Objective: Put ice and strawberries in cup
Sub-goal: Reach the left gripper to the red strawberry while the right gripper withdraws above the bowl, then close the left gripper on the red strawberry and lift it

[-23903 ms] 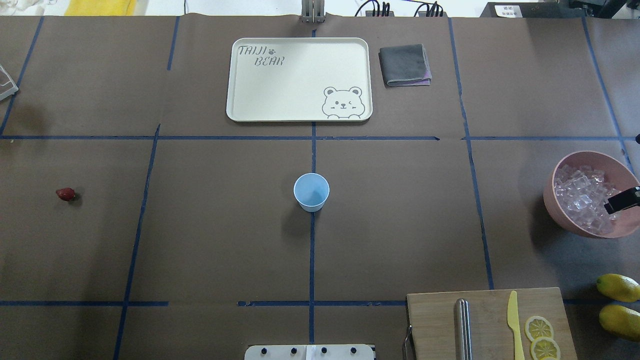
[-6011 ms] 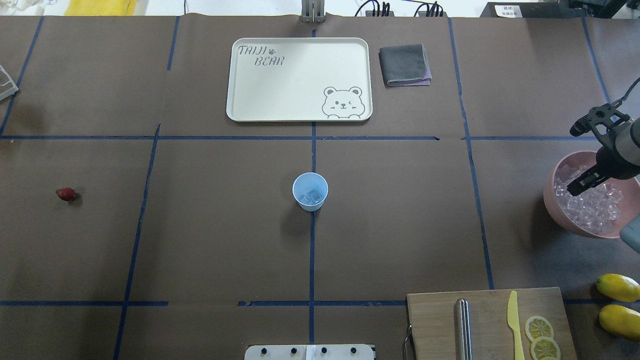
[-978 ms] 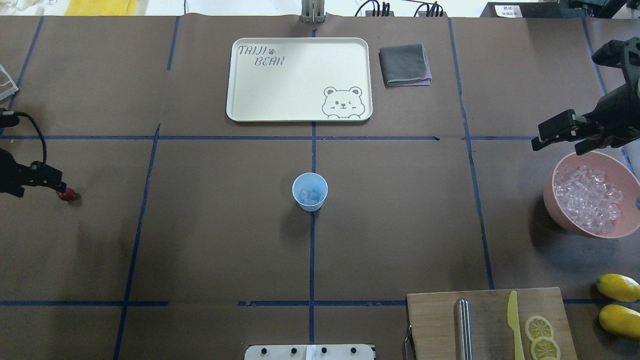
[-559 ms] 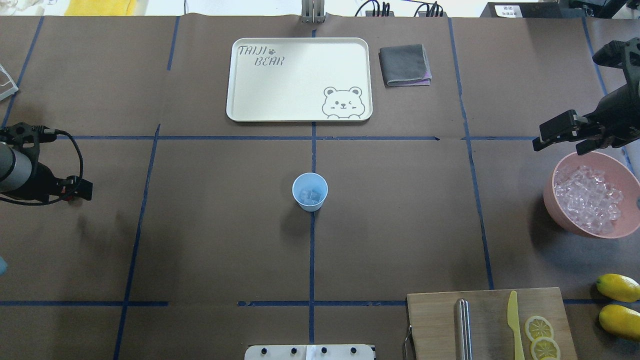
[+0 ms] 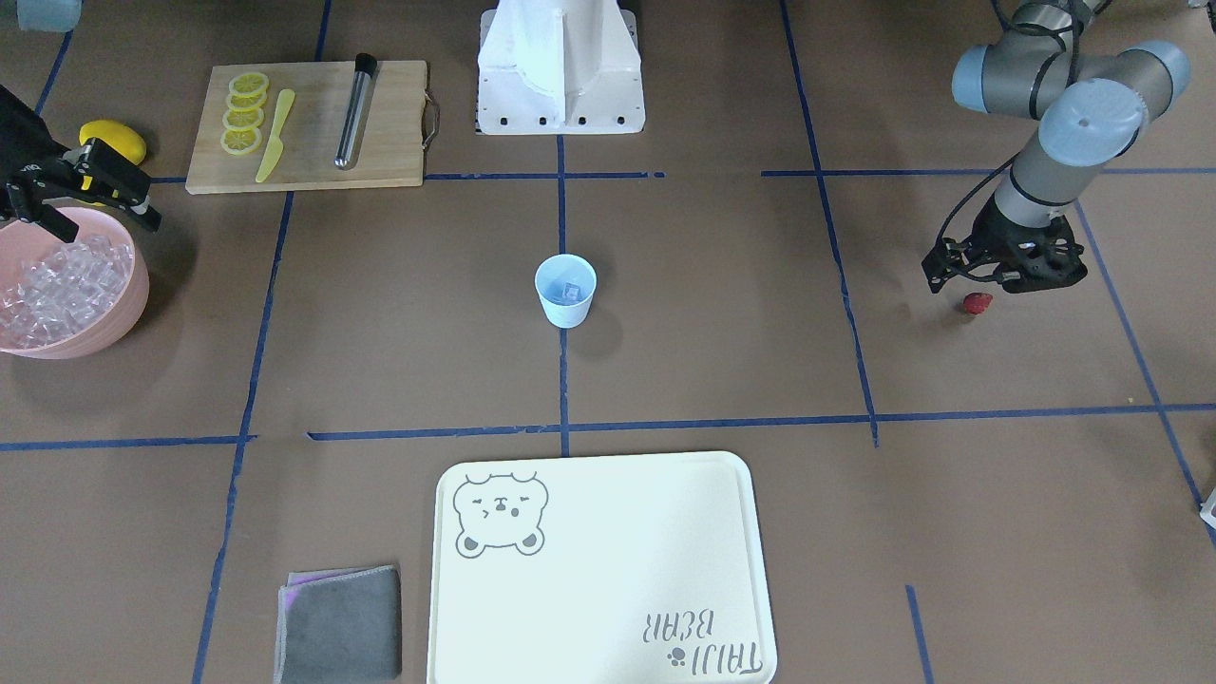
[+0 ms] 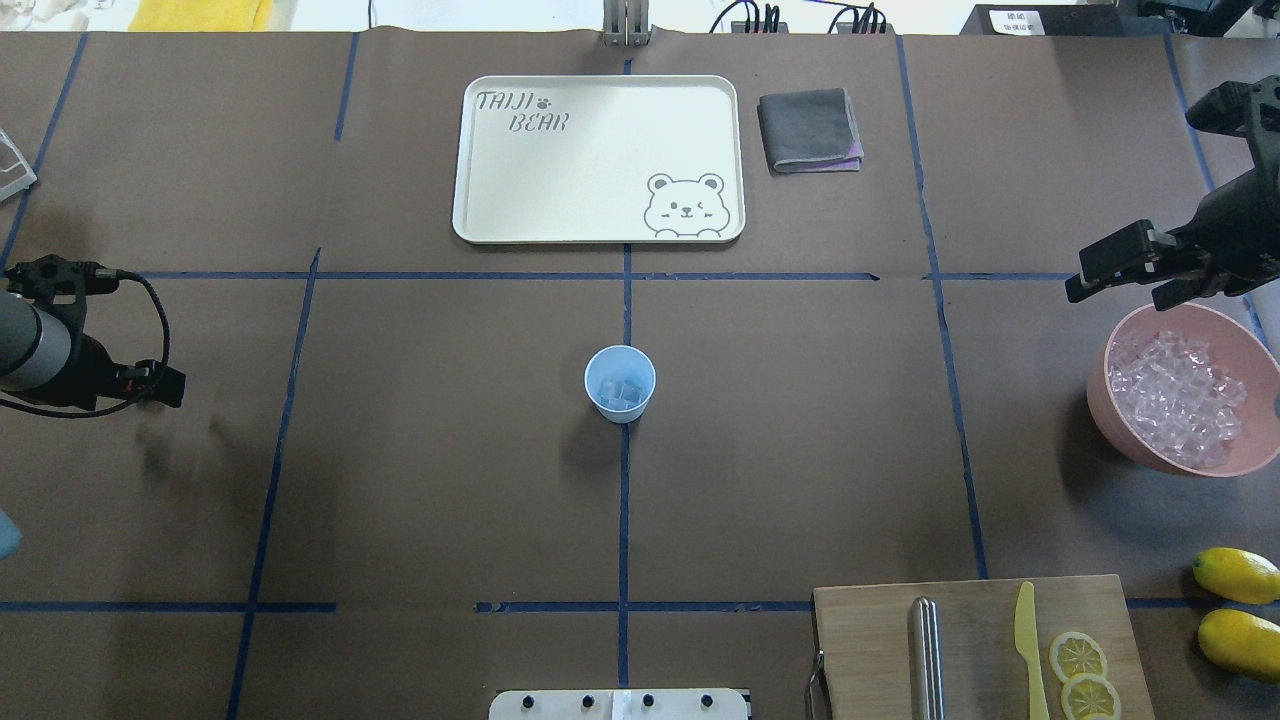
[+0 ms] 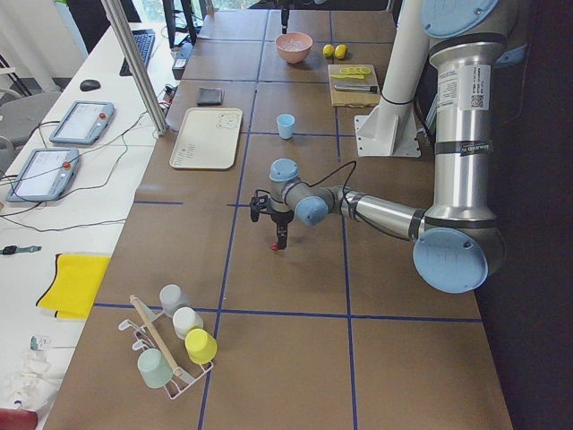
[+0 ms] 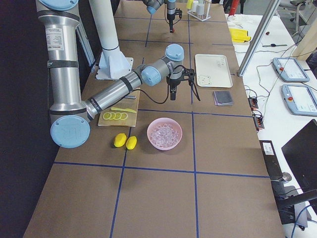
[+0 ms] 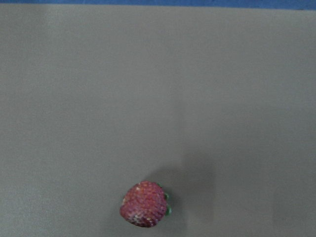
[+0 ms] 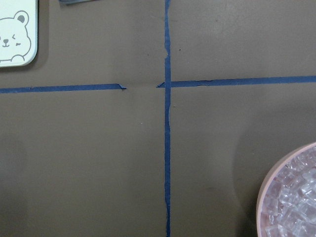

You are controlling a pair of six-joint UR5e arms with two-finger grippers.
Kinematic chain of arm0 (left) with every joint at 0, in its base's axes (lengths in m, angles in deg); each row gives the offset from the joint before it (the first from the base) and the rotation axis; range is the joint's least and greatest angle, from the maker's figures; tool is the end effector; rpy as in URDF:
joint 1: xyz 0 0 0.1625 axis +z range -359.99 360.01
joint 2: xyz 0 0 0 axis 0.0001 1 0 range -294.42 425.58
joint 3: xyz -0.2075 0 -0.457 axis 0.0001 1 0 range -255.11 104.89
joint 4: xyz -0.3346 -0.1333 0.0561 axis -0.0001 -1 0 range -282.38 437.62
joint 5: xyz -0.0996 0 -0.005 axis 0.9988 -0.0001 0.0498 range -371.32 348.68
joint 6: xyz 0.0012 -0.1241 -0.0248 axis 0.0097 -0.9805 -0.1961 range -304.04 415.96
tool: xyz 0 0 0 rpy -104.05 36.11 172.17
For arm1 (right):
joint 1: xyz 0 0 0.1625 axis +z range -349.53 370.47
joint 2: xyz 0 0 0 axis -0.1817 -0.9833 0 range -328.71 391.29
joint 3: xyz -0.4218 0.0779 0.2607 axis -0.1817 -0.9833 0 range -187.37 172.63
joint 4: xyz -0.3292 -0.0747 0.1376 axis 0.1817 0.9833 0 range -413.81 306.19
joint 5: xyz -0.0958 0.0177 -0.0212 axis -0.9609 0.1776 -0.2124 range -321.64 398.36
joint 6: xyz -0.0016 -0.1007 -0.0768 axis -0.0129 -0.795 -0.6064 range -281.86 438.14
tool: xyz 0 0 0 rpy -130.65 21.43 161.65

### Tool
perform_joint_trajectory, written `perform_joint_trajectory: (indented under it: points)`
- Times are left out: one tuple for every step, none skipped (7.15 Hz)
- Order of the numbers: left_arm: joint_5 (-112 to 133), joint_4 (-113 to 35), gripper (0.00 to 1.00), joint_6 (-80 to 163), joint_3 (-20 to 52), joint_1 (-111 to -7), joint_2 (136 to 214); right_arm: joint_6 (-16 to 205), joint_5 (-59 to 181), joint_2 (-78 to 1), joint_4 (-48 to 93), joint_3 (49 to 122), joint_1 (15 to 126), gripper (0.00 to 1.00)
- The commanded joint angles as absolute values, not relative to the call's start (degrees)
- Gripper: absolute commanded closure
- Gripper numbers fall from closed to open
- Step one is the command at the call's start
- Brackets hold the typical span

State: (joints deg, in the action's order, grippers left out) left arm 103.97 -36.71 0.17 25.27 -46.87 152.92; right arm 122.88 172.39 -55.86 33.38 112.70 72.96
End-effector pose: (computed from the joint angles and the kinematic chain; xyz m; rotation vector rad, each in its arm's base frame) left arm 0.2553 -0.3886 0.6625 0.0309 0.6973 -0.0887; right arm -0.1648 -0.4146 0.4952 0.0402 -0.9467 0.0385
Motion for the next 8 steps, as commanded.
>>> perform_joint_trajectory:
  points:
    - [103.99,-36.81,0.01,0.24,23.86,-46.84,153.21,122.88,172.31,-55.55,33.38,112.61,72.96,0.0]
    - [103.99,-36.72,0.01,0.24,23.68,-46.75,153.65,122.88,172.39,-55.46,33.38,112.78,72.96,0.0]
    - [103.99,-36.81,0.03,0.24,23.51,-46.84,153.74,122.88,172.31,-55.46,33.38,112.87,72.96,0.0]
    - [103.99,-36.72,0.06,0.24,23.33,-46.84,153.74,122.88,172.3,-55.46,33.38,112.87,72.96,0.0]
    - [103.99,-36.72,0.1,0.24,23.16,-46.84,153.74,122.88,172.3,-55.46,33.38,112.87,72.96,0.0]
    - [103.99,-36.72,0.11,0.24,23.16,-46.84,153.74,122.88,172.3,-55.46,33.38,112.96,72.96,0.0]
    - [103.9,-36.72,0.12,0.33,23.16,-47.01,153.65,122.88,172.3,-55.46,33.38,112.96,72.96,0.0]
    - [103.81,-36.72,0.14,0.24,23.16,-47.1,153.65,122.88,172.3,-55.46,33.38,113.04,72.96,0.0]
